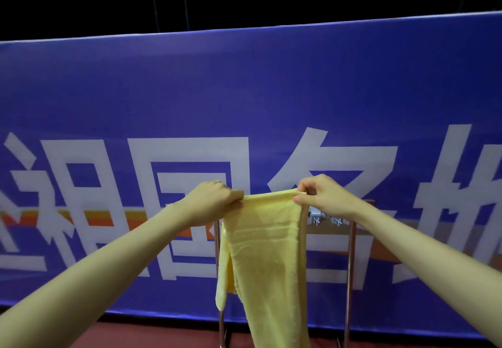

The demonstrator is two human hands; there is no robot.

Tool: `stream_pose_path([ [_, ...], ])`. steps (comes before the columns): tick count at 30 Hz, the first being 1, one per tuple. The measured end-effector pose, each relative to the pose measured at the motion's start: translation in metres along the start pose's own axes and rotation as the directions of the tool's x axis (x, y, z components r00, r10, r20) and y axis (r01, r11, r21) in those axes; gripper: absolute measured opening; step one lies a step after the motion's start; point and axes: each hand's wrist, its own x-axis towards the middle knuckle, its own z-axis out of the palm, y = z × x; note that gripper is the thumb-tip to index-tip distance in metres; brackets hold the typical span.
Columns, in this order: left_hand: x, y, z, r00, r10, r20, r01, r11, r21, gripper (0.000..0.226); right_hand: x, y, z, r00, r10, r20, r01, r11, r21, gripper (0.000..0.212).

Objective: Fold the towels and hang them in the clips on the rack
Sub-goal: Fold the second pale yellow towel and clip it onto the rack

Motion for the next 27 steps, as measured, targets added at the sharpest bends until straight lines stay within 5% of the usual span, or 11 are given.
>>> stream_pose_path([
  [8, 0.013, 0.019, 0.004, 0.958, -0.273, 0.084, 0.277, 0.960, -0.037, 0.018, -0.006, -0.004, 0.001, 1.000, 0.019, -0.011, -0.019, 1.000, -0.008, 0.025],
  [27, 0.021, 0.027, 0.011, 0.929, -0.371, 0.006, 0.371, 0.927, -0.063, 0.024, -0.017, 0.006, 0.006, 0.998, 0.059, -0.012, -0.056, 0.987, 0.153, 0.017],
])
